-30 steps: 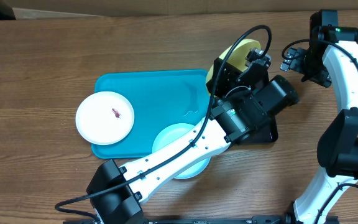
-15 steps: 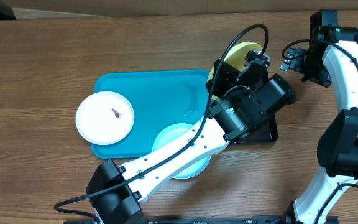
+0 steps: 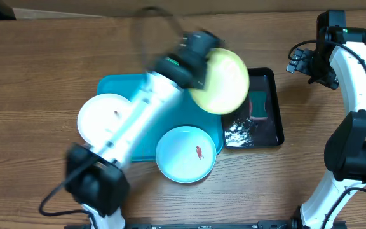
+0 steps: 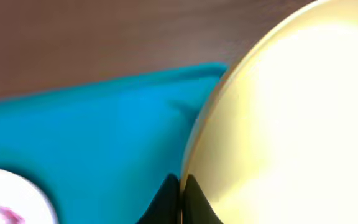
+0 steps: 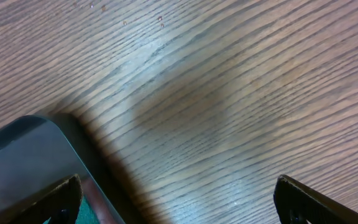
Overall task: Clean dirty plates on tray and stack at the side
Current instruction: 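Set the yellow plate down on the table left of the tray, then release the yellow plate and move the left gripper to the light blue plate, then lower the left gripper and grip the light blue plate's rim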
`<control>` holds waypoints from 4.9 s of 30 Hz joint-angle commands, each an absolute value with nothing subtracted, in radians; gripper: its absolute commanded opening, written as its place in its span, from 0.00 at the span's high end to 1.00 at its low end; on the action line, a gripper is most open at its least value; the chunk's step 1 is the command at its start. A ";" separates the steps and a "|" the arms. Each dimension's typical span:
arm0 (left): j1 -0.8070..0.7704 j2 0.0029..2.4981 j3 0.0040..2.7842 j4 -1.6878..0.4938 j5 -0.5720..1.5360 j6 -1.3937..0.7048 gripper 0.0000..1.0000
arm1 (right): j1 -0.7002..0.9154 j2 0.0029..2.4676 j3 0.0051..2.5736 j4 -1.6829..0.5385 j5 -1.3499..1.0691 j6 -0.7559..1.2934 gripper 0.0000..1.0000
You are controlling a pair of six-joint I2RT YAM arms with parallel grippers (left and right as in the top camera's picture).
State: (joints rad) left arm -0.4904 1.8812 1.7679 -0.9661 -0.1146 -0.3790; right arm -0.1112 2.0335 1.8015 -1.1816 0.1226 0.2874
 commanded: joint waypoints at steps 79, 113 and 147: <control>-0.115 1.629 1.539 -1.573 0.207 -0.258 0.34 | -0.113 2.007 1.808 -1.179 0.131 0.292 0.00; -0.397 1.629 1.023 -1.032 0.119 -0.472 0.50 | -0.113 2.007 1.808 -1.179 0.130 0.292 0.00; -0.400 1.629 0.992 -0.994 0.119 -0.480 0.61 | -0.113 2.007 1.808 -1.179 0.131 0.292 0.00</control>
State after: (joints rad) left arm -0.3931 1.6318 1.0168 -1.0016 0.1329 -0.4694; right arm -0.1112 2.0335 1.8015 -1.1816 0.1226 0.2874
